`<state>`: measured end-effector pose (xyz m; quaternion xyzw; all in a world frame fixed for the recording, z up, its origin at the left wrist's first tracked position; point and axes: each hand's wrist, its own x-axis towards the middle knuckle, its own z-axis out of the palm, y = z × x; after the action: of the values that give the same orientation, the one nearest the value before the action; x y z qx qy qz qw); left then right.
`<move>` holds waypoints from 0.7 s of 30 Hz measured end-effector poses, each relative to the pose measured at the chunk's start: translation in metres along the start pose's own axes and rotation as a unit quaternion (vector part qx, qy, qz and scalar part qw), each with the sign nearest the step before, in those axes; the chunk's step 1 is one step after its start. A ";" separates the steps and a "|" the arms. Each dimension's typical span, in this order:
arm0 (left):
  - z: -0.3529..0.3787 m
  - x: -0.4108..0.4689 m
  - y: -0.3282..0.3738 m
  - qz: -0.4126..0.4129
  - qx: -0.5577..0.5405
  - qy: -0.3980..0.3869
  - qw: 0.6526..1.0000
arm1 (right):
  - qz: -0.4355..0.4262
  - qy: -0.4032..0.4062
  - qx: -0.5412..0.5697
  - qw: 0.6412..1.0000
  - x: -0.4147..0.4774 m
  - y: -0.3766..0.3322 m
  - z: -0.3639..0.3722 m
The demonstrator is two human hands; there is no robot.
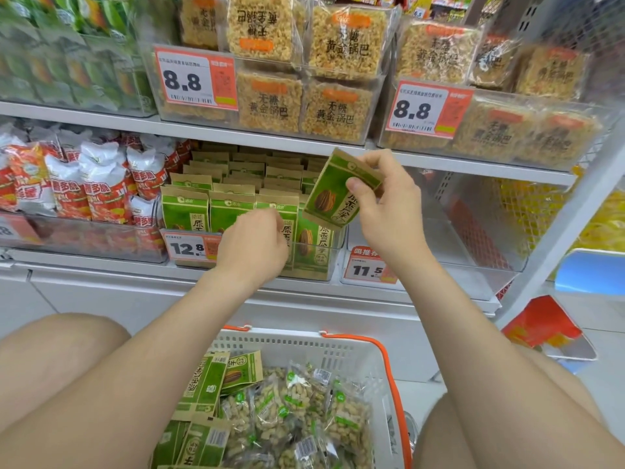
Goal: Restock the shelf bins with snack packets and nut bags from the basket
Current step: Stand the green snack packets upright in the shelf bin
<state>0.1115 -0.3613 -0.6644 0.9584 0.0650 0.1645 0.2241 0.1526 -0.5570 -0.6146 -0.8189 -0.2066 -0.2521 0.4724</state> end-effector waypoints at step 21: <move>0.004 -0.004 -0.011 0.136 0.214 -0.115 0.961 | -0.019 -0.249 -0.388 0.887 0.018 0.028 0.053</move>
<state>0.1086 -0.3543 -0.6737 0.9962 -0.0584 0.0646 -0.0047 0.1951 -0.5215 -0.6452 -0.9688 -0.2181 -0.1089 0.0450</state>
